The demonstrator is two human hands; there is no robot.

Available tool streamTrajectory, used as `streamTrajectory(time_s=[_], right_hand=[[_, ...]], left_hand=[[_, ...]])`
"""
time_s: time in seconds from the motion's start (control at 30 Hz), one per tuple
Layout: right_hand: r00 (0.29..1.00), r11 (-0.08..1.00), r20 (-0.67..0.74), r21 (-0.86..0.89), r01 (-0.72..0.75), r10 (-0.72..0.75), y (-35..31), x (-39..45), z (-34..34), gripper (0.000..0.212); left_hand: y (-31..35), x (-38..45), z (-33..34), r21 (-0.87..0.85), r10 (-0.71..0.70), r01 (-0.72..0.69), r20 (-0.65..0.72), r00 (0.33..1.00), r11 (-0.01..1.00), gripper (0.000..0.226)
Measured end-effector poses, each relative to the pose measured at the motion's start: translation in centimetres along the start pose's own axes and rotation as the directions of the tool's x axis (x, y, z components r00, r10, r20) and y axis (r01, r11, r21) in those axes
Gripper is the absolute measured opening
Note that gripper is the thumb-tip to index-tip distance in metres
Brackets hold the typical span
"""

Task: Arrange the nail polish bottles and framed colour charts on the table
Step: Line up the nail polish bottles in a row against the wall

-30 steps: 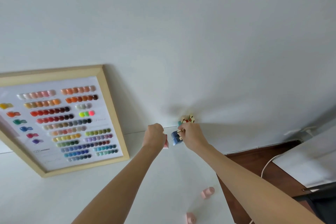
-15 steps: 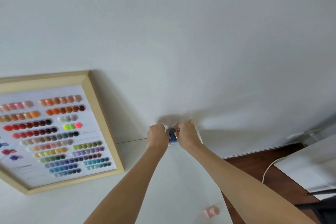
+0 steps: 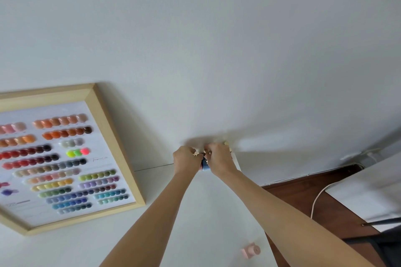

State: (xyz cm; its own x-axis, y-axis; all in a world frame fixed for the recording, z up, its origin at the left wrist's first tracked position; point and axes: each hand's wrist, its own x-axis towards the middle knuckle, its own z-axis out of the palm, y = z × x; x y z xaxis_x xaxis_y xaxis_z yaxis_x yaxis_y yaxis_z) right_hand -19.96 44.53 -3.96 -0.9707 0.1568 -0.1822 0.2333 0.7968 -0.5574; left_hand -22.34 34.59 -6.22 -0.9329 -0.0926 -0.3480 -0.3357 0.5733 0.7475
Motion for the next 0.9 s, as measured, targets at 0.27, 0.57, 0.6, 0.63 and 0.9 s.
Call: streamTrajectory(time_s=[0.27,0.57,0.6,0.63,0.9], right_hand=[[0.925,0.965,-0.360,0.173,0.197,-0.125,3.9,-1.5,-0.3,0.016],[0.952,0.973,-0.263,0.205,-0.106,0.159,7.8,-0.2,1.3,0.037],[0.955,0.974,-0.249,0.199,-0.110,0.159,7.9,0.0,1.5,0.036],[0.959,0.974,-0.235,0.195,-0.114,0.159,8.0,0.2,1.7,0.032],[0.966,0.972,-0.182,0.180,-0.149,0.181,8.4,1.3,2.4,0.012]], left_hand=[[-3.2,-0.1,-0.9,-0.007,-0.070,0.071,0.096,0.993,0.997,0.065],[-4.0,0.4,2.0,0.106,-0.085,0.076,0.078,0.993,0.992,0.043],[-4.0,0.5,2.2,0.104,-0.077,0.070,0.067,0.995,0.992,0.036],[-4.0,0.6,2.4,0.096,-0.073,0.067,0.058,0.996,0.993,0.031],[-4.4,1.1,3.4,0.073,-0.060,0.058,0.023,0.998,0.996,0.020]])
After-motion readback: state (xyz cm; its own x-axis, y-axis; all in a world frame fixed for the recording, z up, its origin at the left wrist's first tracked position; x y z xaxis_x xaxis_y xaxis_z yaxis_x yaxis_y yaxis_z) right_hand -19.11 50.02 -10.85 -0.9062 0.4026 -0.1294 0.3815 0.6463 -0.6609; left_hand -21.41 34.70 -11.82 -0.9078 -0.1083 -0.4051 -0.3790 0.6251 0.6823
